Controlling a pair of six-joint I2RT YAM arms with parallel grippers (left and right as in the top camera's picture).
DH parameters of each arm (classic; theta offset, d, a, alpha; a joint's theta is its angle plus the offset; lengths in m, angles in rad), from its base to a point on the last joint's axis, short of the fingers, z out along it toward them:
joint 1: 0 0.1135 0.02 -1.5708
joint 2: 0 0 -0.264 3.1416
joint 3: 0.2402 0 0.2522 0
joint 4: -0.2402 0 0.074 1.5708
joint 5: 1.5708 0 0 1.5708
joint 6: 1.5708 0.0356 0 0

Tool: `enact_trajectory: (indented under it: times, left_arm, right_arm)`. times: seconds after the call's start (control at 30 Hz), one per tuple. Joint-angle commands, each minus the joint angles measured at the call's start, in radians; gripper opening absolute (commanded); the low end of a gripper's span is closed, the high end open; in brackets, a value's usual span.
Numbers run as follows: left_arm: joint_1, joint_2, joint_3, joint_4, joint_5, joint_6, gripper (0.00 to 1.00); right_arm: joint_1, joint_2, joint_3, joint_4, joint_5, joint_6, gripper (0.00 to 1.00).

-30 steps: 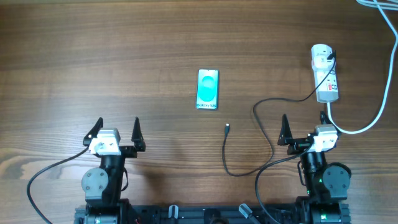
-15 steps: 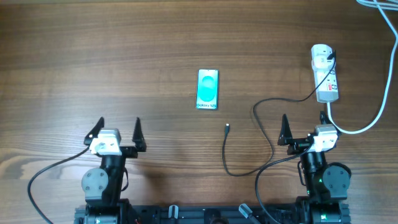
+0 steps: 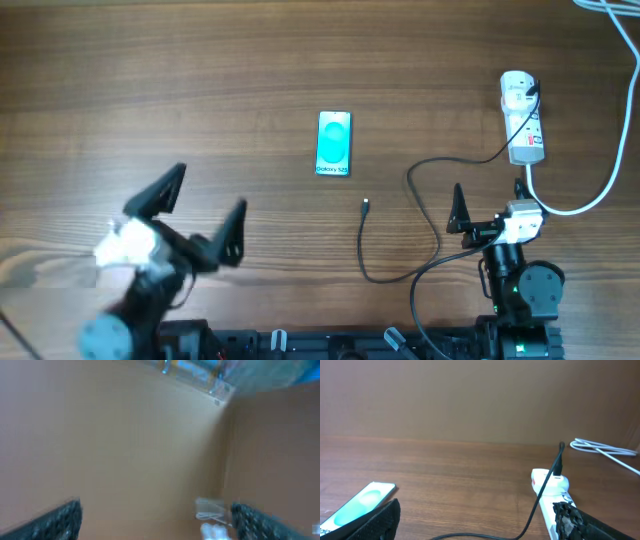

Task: Plug charger to phone and switch on socket
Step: 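Move the left gripper over the Galaxy S25 phone and lower it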

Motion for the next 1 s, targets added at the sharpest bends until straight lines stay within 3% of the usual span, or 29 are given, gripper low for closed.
enact_trajectory:
  times: [0.0,0.03,0.1,0.17,0.23,0.37,0.47,0.6,0.97]
  left_arm:
    - [-0.002,0.374,0.479,-0.464,-0.045,0.068,1.0]
    - [-0.002,0.517,0.65,-0.641,0.056,0.122,1.0]
    - [-0.002,0.685,0.835,-0.84,0.196,0.118,1.0]
    - [-0.008,0.871,0.981,-0.94,0.244,0.063,1.0]
    - [-0.06,1.009,1.092,-1.072,0.133,0.022,1.0]
    - [-0.314,1.314,1.357,-1.364,-0.25,-0.058,1.0]
    - [-0.442,1.553,1.539,-1.512,-0.359,-0.081,1.0]
    - [-0.518,1.781,1.577,-1.5,-0.396,-0.082,1.0]
    - [-0.551,1.998,1.575,-1.359,-0.396,-0.138,1.0]
  right_arm:
    - [0.004,-0.003,-0.001,0.002,0.012,0.007,1.0]
    - [0.004,-0.003,-0.001,0.002,0.012,0.007,1.0]
    - [0.004,-0.003,-0.001,0.002,0.012,0.007,1.0]
    - [0.004,-0.003,-0.001,0.002,0.012,0.007,1.0]
    - [0.004,-0.003,-0.001,0.002,0.012,0.007,1.0]
    - [0.004,-0.003,-0.001,0.002,0.012,0.007,1.0]
    - [0.004,-0.003,-0.001,0.002,0.012,0.007,1.0]
    - [0.004,-0.003,-0.001,0.002,0.012,0.007,1.0]
    - [0.004,-0.003,-0.001,0.002,0.012,0.007,1.0]
